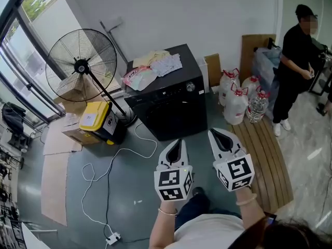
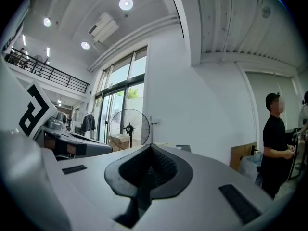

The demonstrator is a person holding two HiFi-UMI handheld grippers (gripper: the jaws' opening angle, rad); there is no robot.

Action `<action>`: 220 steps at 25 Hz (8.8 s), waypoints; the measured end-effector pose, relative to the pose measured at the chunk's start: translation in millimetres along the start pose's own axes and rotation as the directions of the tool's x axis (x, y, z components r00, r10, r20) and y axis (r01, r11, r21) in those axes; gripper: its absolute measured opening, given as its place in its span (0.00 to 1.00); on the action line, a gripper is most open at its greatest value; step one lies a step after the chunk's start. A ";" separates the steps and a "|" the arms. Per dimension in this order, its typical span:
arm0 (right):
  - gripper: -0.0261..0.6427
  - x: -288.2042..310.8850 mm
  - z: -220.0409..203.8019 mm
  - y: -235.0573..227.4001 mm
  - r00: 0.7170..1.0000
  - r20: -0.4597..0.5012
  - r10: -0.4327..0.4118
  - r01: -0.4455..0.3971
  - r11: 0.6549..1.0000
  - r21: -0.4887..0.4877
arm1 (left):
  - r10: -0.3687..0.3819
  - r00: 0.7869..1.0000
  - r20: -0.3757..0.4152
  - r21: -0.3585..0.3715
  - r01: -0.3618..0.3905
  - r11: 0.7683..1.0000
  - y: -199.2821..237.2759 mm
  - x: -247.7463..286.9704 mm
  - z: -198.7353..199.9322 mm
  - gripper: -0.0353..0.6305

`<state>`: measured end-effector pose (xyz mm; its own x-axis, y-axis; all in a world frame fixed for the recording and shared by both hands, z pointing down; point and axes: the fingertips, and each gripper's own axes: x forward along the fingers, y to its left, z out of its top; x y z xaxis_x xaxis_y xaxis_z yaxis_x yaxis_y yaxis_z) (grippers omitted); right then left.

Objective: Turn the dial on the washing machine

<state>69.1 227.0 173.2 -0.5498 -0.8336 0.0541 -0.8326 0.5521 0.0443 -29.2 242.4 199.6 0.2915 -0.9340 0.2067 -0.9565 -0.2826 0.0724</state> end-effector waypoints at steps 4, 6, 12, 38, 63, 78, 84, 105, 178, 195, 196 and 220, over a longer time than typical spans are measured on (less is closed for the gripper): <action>0.07 27.9 -0.4 -5.8 1.000 0.008 -0.014 0.014 1.000 0.018 | -0.009 1.000 0.000 -0.014 0.009 1.000 19.5 21.7 3.3 0.08; 0.07 39.9 -2.0 -8.7 1.000 0.016 -0.019 0.018 0.998 0.056 | -0.012 1.000 0.000 -0.034 0.012 0.999 29.6 31.1 2.5 0.08; 0.07 72.5 -1.9 -14.5 0.999 0.029 -0.043 0.040 0.994 0.106 | -0.035 0.999 0.007 -0.035 0.035 0.999 54.7 55.9 9.3 0.08; 0.07 203.6 -29.2 -66.2 0.997 -0.034 -0.070 0.070 0.998 0.003 | -0.059 0.997 -0.057 -0.054 0.055 0.997 112.4 191.7 4.7 0.08; 0.07 346.0 -118.4 -159.0 0.981 -0.186 0.058 -0.075 0.993 -0.086 | 0.084 0.989 -0.122 -0.077 -0.094 0.993 173.2 353.2 -48.6 0.08; 0.09 388.7 -178.5 -168.9 0.968 -0.250 0.001 -0.038 0.989 -0.141 | 0.104 0.982 -0.157 -0.040 -0.112 0.993 215.9 375.6 -85.1 0.08; 0.16 403.6 -208.7 -172.8 0.961 -0.274 -0.035 -0.008 0.988 -0.154 | 0.128 0.978 -0.164 -0.051 -0.138 0.989 232.8 378.8 -107.6 0.08; 0.45 445.4 -282.0 -185.6 0.949 -0.300 -0.101 0.004 0.952 -0.307 | 0.127 0.975 -0.181 -0.056 -0.140 0.989 254.0 404.5 -176.4 0.08; 0.47 460.4 -293.5 -201.3 0.939 -0.271 -0.214 0.187 0.975 -0.121 | 0.110 0.967 -0.228 -0.082 -0.131 0.988 250.5 416.2 -205.3 0.08; 0.49 458.5 -295.1 -205.8 0.944 -0.264 -0.196 0.214 0.976 0.041 | 0.088 0.969 -0.231 -0.080 -0.109 0.991 242.2 418.6 -206.8 0.08; 0.50 459.2 -295.0 -204.9 0.943 -0.268 -0.198 0.208 0.978 0.011 | 0.087 0.969 -0.232 -0.080 -0.108 0.991 241.8 418.6 -207.0 0.08; 0.48 460.0 -300.0 -210.0 0.972 -0.199 -0.124 0.196 0.896 0.398 | 0.077 0.966 -0.247 -0.094 -0.103 0.990 236.9 420.7 -215.3 0.08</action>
<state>11.1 -266.2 488.1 -0.4180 -0.8746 0.2455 -0.8803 0.3233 -0.3472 -131.2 -170.4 513.8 0.2103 -0.8700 0.4459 -0.9763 -0.1632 0.1420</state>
